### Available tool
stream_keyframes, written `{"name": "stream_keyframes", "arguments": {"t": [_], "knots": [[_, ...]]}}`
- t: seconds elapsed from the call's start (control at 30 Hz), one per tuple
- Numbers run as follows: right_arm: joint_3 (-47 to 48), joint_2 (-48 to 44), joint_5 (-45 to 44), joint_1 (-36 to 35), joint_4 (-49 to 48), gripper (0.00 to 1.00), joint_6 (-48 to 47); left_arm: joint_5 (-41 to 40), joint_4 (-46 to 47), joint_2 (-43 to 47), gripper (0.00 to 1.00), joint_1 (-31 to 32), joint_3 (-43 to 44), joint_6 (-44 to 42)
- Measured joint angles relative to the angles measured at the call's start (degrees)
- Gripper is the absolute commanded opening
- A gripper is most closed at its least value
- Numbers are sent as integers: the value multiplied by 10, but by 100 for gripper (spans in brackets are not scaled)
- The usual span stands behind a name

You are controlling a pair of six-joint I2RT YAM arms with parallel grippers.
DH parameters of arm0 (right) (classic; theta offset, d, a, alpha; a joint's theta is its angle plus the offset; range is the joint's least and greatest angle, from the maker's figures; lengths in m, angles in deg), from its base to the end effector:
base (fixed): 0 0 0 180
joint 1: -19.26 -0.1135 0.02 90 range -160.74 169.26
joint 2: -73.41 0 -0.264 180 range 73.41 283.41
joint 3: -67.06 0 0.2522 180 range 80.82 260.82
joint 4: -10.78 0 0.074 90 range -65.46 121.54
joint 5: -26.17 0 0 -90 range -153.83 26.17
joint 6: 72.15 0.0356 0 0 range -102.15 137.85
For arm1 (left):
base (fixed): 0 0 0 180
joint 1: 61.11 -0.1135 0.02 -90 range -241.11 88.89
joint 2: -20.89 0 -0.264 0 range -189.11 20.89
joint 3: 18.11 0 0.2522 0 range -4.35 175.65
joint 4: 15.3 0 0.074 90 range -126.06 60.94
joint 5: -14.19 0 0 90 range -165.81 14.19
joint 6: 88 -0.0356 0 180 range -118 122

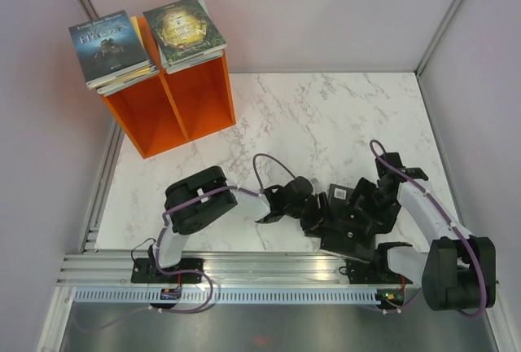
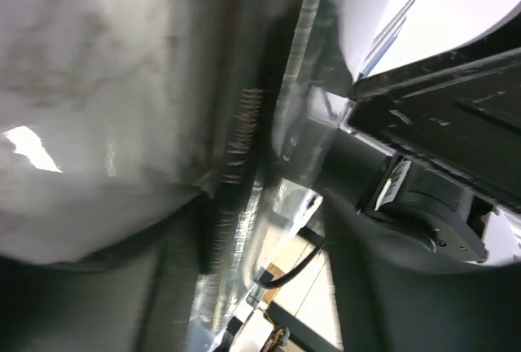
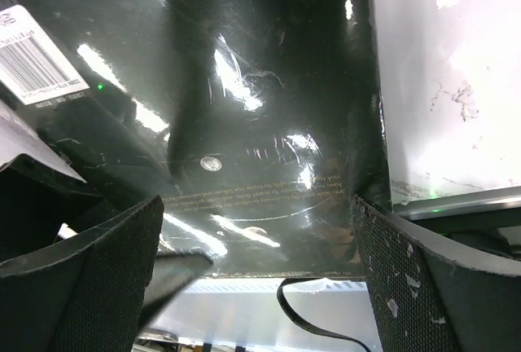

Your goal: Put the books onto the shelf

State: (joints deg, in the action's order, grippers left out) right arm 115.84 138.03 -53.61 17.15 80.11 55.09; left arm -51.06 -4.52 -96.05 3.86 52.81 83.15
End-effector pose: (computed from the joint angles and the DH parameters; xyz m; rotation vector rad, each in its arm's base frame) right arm 0.1583 0.0122 0.1745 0.9266 2.9661 0.3058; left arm 0.1564 -0.3702 0.1060 0.0745 -2.6555 1.4765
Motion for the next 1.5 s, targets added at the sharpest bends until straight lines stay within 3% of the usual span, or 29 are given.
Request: {"name": "stream_keyframes", "arguments": {"t": [0.13,0.17,0.23,0.43,0.6,0.8,1.17,1.5], "knots": [[2,5,2,0,0,98,0,-16,37,0,36,1,-31,11],[2,6,7,0,0,98,1,-17,55,0,18,1,-40,11],[5,8,24,-1,-3,98,5,-8,101,0,3,-2,-55,12],[55,18,131,-8,-34,98,33,8,244,3,2,-23,-113,42],[183,18,178,-10,-66,98,61,10,273,55,2,-71,-186,61],[261,12,216,-10,-118,98,95,-10,202,187,2,-163,-256,74],[188,12,256,-59,-224,98,192,-25,15,440,2,-312,-262,76],[187,44,249,-161,-334,98,272,-19,-19,493,2,-330,-239,80]]}}
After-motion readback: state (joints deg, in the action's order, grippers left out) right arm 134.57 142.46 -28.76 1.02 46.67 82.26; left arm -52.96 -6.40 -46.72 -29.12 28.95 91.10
